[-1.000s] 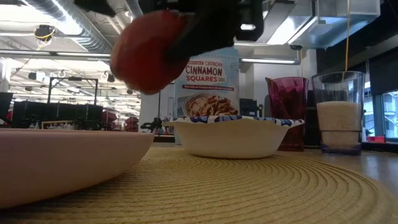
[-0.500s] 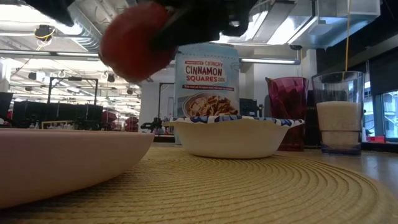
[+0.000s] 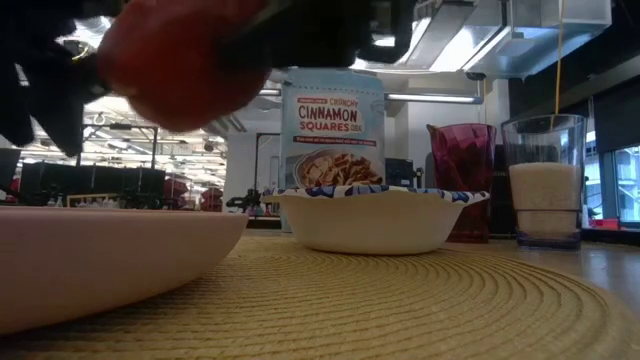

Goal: Arrange a breakfast setting
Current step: Put the apple on the pink plate

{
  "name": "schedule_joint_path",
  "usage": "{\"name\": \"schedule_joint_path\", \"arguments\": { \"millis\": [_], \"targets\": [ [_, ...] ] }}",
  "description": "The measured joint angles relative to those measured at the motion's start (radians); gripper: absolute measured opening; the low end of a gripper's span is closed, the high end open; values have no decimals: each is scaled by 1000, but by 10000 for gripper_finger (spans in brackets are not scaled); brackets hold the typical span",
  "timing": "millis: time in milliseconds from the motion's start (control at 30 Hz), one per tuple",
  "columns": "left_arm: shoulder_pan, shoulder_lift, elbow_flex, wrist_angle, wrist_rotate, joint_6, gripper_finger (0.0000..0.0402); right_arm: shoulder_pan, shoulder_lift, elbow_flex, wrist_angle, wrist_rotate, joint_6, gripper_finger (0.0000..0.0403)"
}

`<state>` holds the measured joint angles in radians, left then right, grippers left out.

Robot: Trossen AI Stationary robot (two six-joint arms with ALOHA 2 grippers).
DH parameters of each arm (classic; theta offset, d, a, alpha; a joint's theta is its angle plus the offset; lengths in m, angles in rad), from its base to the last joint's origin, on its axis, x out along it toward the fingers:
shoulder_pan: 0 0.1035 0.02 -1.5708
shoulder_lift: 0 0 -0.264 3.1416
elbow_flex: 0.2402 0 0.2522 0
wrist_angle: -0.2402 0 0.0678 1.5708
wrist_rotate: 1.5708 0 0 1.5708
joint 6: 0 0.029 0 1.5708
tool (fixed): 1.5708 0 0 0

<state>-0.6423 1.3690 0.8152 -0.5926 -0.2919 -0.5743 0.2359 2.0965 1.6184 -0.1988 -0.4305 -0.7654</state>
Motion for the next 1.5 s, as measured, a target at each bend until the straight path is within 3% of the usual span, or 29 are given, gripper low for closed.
{"name": "schedule_joint_path", "arguments": {
  "millis": [233,500,700,800,1233,1500],
  "targets": [
    [39,-7,-10,-1,36,-10,165,-1,64,0,35,-6,0,314],
    [35,-8,-82,42,268,-122,165,0,82,0,50,-8,0,314],
    [-1,-8,-205,296,432,-187,165,0,80,0,68,-8,0,314],
    [-12,-8,-225,369,422,-201,165,0,79,0,72,-8,0,314],
    [-46,-3,-225,374,390,-144,165,-1,78,0,70,-8,0,314],
    [-71,121,-223,455,374,-121,165,-1,77,0,68,-9,1,314]
  ]
}}
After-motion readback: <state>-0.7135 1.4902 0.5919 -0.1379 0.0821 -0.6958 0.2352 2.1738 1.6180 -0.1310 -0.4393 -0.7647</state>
